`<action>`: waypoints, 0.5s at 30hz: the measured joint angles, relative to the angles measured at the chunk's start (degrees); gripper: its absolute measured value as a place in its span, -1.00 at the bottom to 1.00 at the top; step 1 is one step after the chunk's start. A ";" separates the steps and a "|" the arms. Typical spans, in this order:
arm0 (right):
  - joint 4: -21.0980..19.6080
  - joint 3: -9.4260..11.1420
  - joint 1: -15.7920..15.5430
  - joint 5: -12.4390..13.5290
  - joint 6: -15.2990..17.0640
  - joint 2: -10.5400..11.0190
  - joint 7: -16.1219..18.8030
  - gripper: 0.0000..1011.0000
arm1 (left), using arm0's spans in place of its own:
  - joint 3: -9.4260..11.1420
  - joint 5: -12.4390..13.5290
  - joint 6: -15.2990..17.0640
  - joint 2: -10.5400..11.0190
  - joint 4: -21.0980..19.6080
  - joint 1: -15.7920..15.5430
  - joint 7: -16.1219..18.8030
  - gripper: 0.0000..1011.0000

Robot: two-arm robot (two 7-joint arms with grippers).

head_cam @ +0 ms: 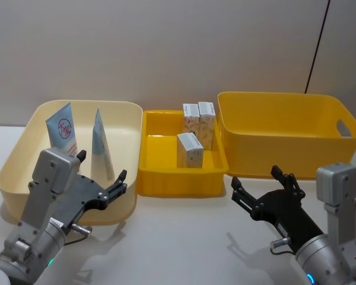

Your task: Bimanual collaborative sorting of washing and personal care products

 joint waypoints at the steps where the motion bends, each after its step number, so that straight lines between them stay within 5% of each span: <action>1: -0.10 0.04 0.01 0.01 0.19 0.00 -0.01 0.98 | 0.00 0.00 0.00 0.00 0.00 0.00 0.00 0.98; 8: -2.40 1.17 0.55 1.24 4.11 -0.11 -0.31 0.98 | 0.00 0.00 0.00 0.00 0.00 0.00 0.00 0.98; 15: -6.64 3.04 3.15 4.82 12.85 -0.26 -0.34 0.98 | 0.00 0.00 0.00 0.00 0.00 0.00 0.00 0.98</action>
